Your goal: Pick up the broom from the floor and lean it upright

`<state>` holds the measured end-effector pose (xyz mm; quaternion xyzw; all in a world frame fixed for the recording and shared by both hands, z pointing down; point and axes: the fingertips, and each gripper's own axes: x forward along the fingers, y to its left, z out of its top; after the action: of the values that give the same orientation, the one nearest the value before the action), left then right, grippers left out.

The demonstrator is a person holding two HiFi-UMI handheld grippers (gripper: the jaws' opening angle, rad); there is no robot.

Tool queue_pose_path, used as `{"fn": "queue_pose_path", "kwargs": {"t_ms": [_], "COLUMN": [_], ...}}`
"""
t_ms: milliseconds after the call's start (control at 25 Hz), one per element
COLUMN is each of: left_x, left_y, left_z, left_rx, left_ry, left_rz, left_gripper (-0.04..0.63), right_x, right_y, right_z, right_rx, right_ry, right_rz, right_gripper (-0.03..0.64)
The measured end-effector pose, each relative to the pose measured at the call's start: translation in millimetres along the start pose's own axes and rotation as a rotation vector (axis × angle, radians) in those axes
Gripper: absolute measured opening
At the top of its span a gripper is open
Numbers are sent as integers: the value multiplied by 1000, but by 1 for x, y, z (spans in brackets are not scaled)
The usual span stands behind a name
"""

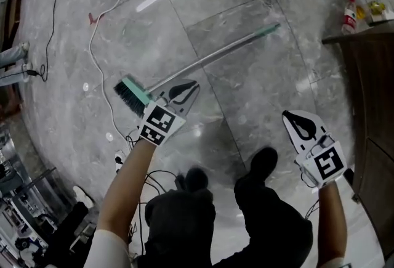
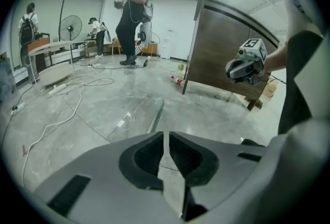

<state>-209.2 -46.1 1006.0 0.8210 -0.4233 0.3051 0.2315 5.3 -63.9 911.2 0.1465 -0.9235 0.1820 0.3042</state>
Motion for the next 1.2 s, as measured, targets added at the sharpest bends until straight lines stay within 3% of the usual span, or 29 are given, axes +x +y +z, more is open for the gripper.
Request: {"fn": "queue_pose_path", "kwargs": {"t_ms": [200, 320, 760, 1000, 1160, 1200], "left_x": [34, 46, 105, 123, 131, 131], "left_y": [23, 35, 77, 82, 83, 84], "left_z": [-45, -65, -112, -140, -146, -145], "left_rx": [72, 63, 123, 127, 136, 137], "left_ry": [85, 150, 241, 346, 377, 374], "left_rz": [-16, -37, -37, -39, -50, -53], "left_gripper": [16, 91, 106, 149, 147, 120], "right_x": [26, 38, 52, 54, 53, 53], "right_y": [-15, -20, -6, -7, -14, -16], "right_z": [-21, -30, -56, -65, -65, -65], "right_rx": [-26, 12, -15, 5, 15, 16], "right_ry": [-50, -63, -19, -15, -12, -11], "right_rz": [-1, 4, 27, 31, 21, 20], "right_gripper": [0, 0, 0, 0, 0, 0]}}
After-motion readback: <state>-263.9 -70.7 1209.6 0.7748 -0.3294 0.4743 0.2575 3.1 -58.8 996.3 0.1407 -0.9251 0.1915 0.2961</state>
